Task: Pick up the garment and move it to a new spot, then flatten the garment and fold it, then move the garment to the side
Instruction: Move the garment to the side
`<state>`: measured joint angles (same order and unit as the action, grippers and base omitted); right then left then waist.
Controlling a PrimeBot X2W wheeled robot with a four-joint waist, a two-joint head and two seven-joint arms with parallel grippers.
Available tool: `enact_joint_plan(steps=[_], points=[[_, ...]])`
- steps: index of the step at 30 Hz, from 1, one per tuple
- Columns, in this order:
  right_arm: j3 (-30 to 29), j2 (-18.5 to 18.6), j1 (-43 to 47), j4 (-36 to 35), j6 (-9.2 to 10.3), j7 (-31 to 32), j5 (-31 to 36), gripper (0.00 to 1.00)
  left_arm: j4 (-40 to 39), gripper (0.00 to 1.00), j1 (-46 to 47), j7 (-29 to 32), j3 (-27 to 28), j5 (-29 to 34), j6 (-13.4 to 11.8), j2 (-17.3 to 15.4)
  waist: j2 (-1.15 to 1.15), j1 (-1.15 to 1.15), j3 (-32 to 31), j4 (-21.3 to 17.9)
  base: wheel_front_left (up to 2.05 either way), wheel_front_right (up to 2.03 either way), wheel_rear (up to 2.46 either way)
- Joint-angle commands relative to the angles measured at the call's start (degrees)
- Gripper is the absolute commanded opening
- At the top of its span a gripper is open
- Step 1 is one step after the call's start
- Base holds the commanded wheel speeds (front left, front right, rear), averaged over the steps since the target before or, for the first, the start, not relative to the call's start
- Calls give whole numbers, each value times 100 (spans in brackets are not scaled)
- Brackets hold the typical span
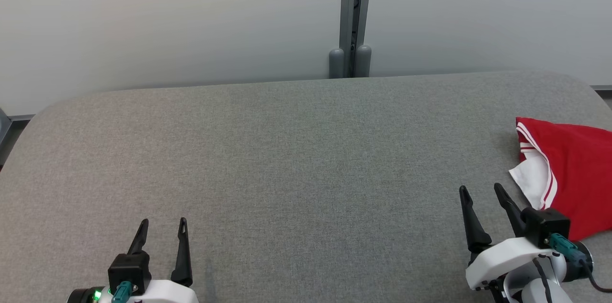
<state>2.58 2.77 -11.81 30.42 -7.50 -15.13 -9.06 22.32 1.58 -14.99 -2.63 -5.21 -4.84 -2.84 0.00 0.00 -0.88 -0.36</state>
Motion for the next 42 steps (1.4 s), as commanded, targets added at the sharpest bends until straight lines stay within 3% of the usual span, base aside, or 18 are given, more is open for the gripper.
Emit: enact_joint_plan(steps=[1, 42], points=[[6, 34, 31, -30, 2, 0, -5, 100, -3, 100, -19, -26, 31, -45, 17, -19, 0, 0, 3, 1, 0, 0, 0], [22, 35, -21, 31, 2, 0, 92, 100, 18, 100, 38, -26, 58, 91, 10, -18, 0, 0, 83, -5, 0, 0, 0]])
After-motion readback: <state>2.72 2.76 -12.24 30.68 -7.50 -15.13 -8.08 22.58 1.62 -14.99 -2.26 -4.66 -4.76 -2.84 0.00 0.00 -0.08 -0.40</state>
